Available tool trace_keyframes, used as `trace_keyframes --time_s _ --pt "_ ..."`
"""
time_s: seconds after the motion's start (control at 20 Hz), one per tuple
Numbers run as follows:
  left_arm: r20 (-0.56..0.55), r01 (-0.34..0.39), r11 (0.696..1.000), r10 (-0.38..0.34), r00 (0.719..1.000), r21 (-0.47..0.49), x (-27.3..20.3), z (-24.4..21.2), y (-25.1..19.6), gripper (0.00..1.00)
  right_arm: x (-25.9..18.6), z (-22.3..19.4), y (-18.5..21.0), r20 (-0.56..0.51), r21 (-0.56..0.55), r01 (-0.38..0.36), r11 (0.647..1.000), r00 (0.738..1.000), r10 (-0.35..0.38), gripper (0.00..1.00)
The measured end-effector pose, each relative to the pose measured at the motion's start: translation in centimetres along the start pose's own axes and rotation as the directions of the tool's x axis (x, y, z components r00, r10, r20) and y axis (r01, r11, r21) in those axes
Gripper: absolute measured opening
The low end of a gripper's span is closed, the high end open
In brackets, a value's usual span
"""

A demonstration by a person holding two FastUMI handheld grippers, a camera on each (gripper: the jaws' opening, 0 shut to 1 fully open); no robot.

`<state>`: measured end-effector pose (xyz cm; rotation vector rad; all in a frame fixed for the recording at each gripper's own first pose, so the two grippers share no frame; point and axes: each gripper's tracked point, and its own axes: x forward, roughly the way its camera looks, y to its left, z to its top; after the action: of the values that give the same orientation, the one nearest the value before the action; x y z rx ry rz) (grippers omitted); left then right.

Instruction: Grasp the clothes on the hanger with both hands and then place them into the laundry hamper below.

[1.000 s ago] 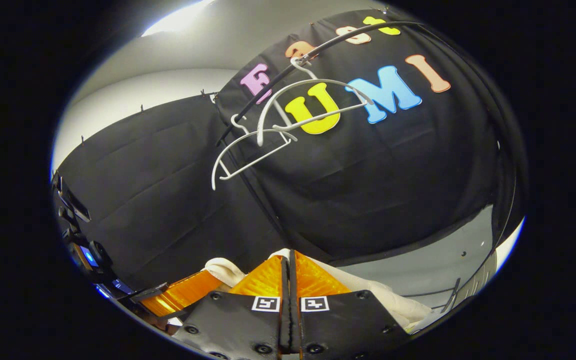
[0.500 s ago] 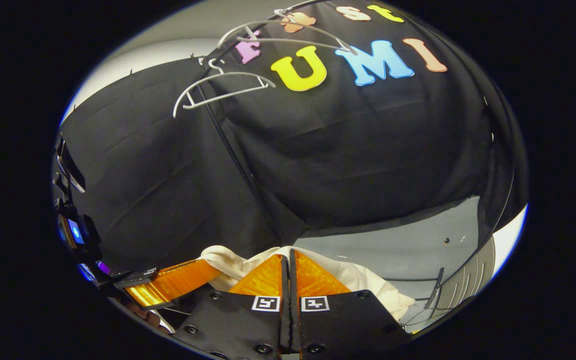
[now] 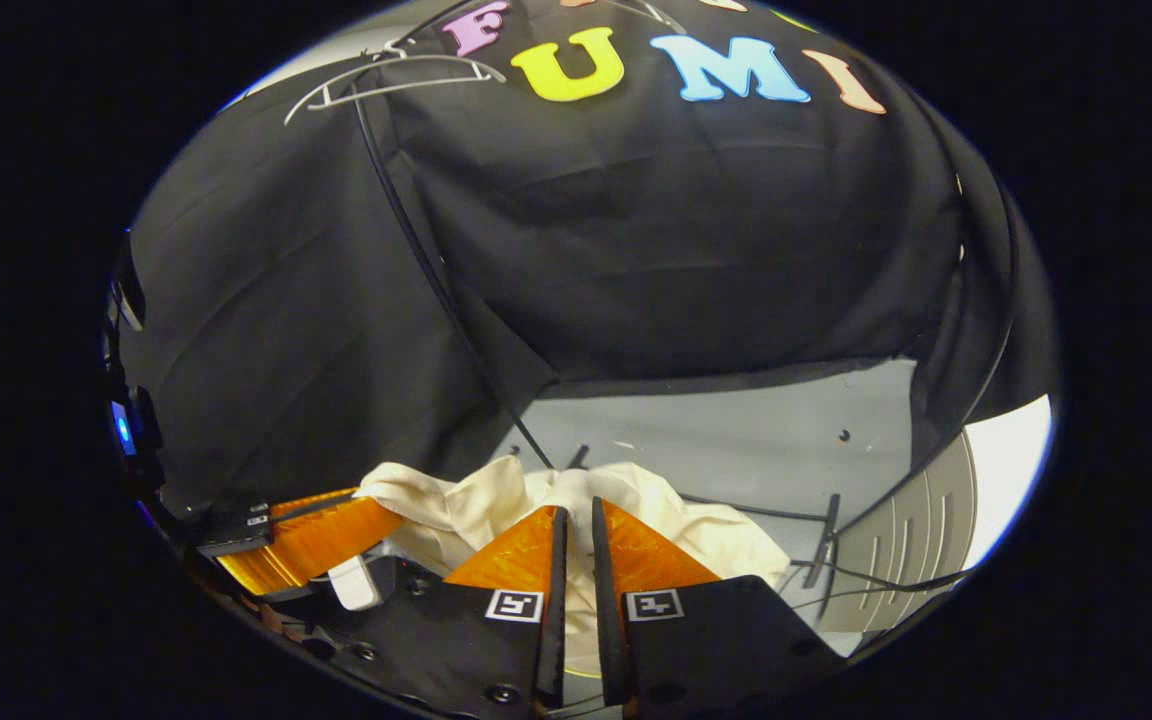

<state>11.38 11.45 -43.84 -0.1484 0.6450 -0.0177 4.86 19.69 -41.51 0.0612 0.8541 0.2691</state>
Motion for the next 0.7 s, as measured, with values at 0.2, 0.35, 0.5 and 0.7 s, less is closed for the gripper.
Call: trace_keyframes --time_s 0.2,0.35,0.5,0.7 --pt "-0.062 -0.046 0.998 0.048 0.997 0.035 -0.1 -3.5 1.3 0.92 0.2 -2.7 -0.6 -0.069 -0.034 -0.018 0.999 0.997 0.015 1.00" --pt "-0.022 -0.065 0.997 0.066 0.998 0.039 -1.8 -1.9 1.3 0.95 -1.8 -1.5 -0.8 -0.013 -0.063 -0.015 0.998 1.000 0.015 0.98" --pt "0.067 -0.085 0.996 0.082 0.994 0.040 -8.1 1.5 0.4 0.95 -6.0 0.3 -1.4 0.089 -0.101 0.017 0.995 0.996 -0.008 0.98" --pt "0.232 -0.108 0.992 0.091 0.969 0.066 -16.2 8.9 -1.8 0.93 -12.5 5.2 -2.2 0.262 -0.162 0.082 0.983 0.964 -0.037 0.98"
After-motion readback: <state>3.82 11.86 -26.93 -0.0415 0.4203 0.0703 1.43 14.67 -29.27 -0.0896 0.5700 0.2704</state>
